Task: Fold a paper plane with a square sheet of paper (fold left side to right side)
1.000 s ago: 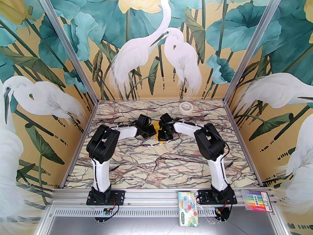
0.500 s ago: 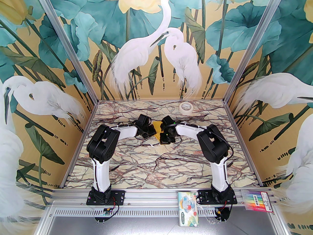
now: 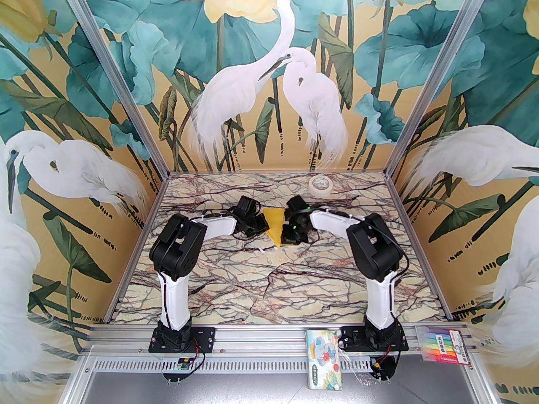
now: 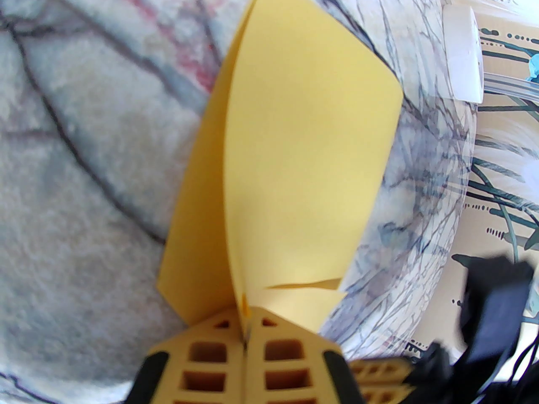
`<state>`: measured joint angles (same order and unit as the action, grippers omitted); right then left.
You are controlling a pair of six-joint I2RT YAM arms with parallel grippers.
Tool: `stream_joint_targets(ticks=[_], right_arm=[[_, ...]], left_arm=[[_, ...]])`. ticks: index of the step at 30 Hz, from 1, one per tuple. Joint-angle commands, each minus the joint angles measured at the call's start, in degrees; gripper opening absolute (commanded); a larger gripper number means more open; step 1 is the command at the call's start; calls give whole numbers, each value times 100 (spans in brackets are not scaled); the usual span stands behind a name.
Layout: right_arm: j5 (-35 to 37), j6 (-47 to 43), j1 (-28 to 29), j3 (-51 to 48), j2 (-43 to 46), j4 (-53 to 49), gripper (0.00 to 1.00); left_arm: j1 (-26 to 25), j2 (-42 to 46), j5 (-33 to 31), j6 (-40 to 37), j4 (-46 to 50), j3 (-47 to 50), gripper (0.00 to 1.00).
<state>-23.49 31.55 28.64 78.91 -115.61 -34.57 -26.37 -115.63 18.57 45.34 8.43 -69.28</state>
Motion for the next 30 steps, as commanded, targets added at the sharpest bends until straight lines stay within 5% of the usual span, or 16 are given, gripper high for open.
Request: stream_joint_targets(ticks=[1, 30], right_arm=[[-430, 360, -171, 339, -211, 505, 20], [-385, 476, -288, 1166, -1341, 245, 16]], left_arm=[[35, -181, -59, -131, 232, -191, 0], [35, -210, -1, -131, 252, -253, 0]])
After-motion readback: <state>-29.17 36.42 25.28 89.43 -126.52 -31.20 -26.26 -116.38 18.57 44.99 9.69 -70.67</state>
